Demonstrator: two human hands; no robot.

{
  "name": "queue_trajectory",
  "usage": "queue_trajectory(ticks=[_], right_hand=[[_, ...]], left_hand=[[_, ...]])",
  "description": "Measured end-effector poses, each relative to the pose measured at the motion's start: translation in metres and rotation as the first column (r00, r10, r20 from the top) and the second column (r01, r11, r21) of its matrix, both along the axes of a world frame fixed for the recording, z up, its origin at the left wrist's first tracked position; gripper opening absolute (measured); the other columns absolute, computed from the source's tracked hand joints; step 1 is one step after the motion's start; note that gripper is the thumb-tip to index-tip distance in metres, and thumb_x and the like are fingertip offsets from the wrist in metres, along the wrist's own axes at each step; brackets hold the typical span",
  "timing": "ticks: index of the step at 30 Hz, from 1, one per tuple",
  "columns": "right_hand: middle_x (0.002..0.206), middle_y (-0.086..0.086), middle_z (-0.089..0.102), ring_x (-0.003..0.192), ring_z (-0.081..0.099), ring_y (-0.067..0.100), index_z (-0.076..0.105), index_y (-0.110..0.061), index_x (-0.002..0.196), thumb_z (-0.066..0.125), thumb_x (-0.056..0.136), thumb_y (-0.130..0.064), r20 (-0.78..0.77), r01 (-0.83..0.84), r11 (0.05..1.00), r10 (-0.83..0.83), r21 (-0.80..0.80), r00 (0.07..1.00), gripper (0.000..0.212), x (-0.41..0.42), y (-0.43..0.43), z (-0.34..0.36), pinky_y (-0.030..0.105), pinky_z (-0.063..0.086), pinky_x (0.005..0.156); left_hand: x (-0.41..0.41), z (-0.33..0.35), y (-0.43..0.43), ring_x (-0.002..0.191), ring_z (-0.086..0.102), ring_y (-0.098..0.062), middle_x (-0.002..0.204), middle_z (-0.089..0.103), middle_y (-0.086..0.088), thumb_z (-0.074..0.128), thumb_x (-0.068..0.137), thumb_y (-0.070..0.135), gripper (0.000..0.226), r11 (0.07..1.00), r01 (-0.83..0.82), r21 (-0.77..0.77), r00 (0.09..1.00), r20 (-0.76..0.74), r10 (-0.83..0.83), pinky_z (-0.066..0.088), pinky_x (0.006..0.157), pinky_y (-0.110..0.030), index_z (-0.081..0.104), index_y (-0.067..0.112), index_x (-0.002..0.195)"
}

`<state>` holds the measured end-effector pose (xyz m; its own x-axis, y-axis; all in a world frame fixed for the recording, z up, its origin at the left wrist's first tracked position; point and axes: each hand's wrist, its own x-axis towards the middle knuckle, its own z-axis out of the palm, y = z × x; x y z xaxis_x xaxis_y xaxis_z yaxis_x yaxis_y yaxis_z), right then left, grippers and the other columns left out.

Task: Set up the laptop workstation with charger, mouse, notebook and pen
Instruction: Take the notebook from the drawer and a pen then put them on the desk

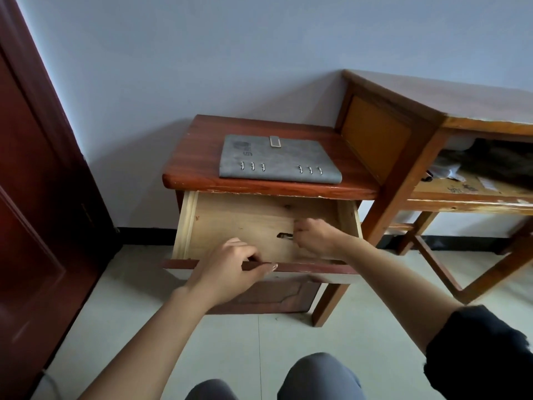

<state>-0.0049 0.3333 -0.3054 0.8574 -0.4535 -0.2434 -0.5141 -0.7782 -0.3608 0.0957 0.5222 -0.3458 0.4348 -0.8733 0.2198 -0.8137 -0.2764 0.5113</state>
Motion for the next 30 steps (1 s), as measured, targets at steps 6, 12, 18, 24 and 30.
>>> queue_trajectory(ticks=[6, 12, 18, 24, 30], right_hand=[[0.085, -0.006, 0.063, 0.072, 0.059, 0.009, 0.062, -0.021, 0.094, 0.073, 0.075, -0.053, -0.127, -0.169, 0.969, 0.147, -0.182, 0.981, 0.039, -0.063, 0.019, 0.010, 0.016, 0.043, 0.056], [0.094, -0.003, 0.067, 0.084, 0.064, 0.016, 0.070, -0.018, 0.105, 0.063, 0.089, -0.038, 0.013, -0.231, 0.819, 0.279, -0.525, 0.960, 0.026, -0.073, 0.009, 0.002, 0.008, 0.035, 0.059], [0.099, -0.001, 0.067, 0.091, 0.065, 0.022, 0.067, -0.020, 0.109, 0.063, 0.083, -0.052, 0.189, -0.037, 0.765, 0.205, -0.643, 0.960, 0.041, -0.064, -0.010, 0.033, 0.030, 0.047, 0.062], [0.095, 0.005, 0.071, 0.086, 0.068, 0.031, 0.049, -0.012, 0.105, 0.051, 0.081, -0.067, 0.183, 0.148, 0.668, -0.018, -0.729, 0.983, 0.061, -0.046, -0.025, 0.028, 0.031, 0.038, 0.061], [0.094, 0.007, 0.073, 0.090, 0.068, 0.030, 0.071, -0.016, 0.097, 0.046, 0.083, -0.070, 0.240, 0.257, 0.738, -0.132, -0.624, 0.962, 0.061, -0.022, -0.041, 0.010, 0.032, 0.042, 0.066]], left_hand=[[0.010, -0.020, 0.012, 0.098, 0.057, -0.015, 0.091, 0.071, 0.005, 0.078, 0.073, 0.032, 0.032, 0.982, 0.105, -0.155, 0.961, 0.271, -0.060, 0.047, 0.086, -0.037, 0.074, 0.019, 0.102], [0.008, -0.016, 0.005, 0.081, 0.067, -0.020, 0.085, 0.071, 0.002, 0.080, 0.072, 0.025, 0.028, 0.975, 0.161, -0.154, 0.874, 0.481, -0.068, 0.050, 0.080, -0.034, 0.070, 0.012, 0.095], [0.030, 0.019, -0.018, 0.084, 0.063, -0.021, 0.081, 0.068, 0.004, 0.054, 0.084, 0.044, 0.036, 0.963, 0.091, -0.252, 0.872, 0.487, 0.045, 0.043, 0.080, -0.032, 0.071, 0.014, 0.094], [0.047, 0.015, -0.040, 0.088, 0.051, -0.024, 0.089, 0.061, -0.004, 0.075, 0.073, 0.042, 0.033, 0.924, -0.015, -0.383, 0.827, 0.515, 0.227, 0.046, 0.075, -0.039, 0.070, 0.015, 0.092], [0.061, 0.008, -0.044, 0.054, 0.057, -0.019, 0.062, 0.056, 0.001, 0.068, 0.080, 0.046, 0.035, 0.926, -0.084, -0.369, 0.748, 0.591, 0.303, 0.044, 0.043, -0.032, 0.056, 0.012, 0.076]])
